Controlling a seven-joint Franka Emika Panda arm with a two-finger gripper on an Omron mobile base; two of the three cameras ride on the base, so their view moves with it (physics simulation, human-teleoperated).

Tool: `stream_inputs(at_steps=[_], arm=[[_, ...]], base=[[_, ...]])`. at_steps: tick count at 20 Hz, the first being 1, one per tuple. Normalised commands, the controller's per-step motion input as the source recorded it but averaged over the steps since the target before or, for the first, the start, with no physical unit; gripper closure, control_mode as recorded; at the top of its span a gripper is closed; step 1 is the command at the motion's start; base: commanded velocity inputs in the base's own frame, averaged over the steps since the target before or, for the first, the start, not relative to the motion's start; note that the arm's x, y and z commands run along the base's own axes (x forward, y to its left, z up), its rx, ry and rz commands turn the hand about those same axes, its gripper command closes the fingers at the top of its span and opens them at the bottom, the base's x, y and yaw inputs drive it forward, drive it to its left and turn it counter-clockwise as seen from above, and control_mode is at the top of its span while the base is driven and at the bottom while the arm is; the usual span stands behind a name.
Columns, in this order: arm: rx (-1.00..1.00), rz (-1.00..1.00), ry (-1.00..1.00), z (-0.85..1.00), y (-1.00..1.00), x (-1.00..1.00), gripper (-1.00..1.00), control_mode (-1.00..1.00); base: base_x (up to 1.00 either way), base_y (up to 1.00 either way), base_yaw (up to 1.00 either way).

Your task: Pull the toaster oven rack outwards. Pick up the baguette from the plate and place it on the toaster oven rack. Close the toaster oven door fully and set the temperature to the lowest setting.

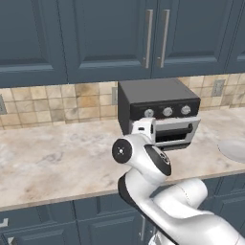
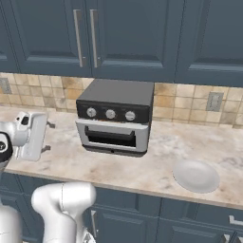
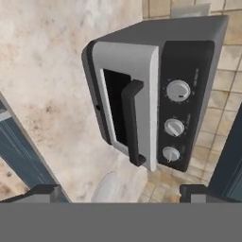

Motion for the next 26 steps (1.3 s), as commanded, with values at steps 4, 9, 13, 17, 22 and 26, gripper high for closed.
stream_inputs(at_steps=[4, 9, 13, 17, 22, 26], arm=[[0.02, 0.0, 0.0, -0.13, -0.26, 0.0, -1.0, -1.0], [0.0, 0.0, 0.0, -0.18, -0.03, 0.0, -1.0, -1.0], [0.0, 0.0, 0.0, -0.19, 0.0, 0.0, -1.0, -1.0], [0.0, 0.01, 0.0, -0.15, 0.0, 0.04, -1.0, -1.0], [0.0, 0.02, 0.02, -0.12, -0.01, 0.14, -1.0, -1.0], [0.0, 0.03, 0.03, -0.12, -0.06, 0.19, -1.0, -1.0]], base=[[0.0, 0.0, 0.0], [0.0, 0.0, 0.0], [0.0, 0.0, 0.0], [0.0, 0.0, 0.0], [0.0, 0.0, 0.0], [0.0, 0.0, 0.0]])
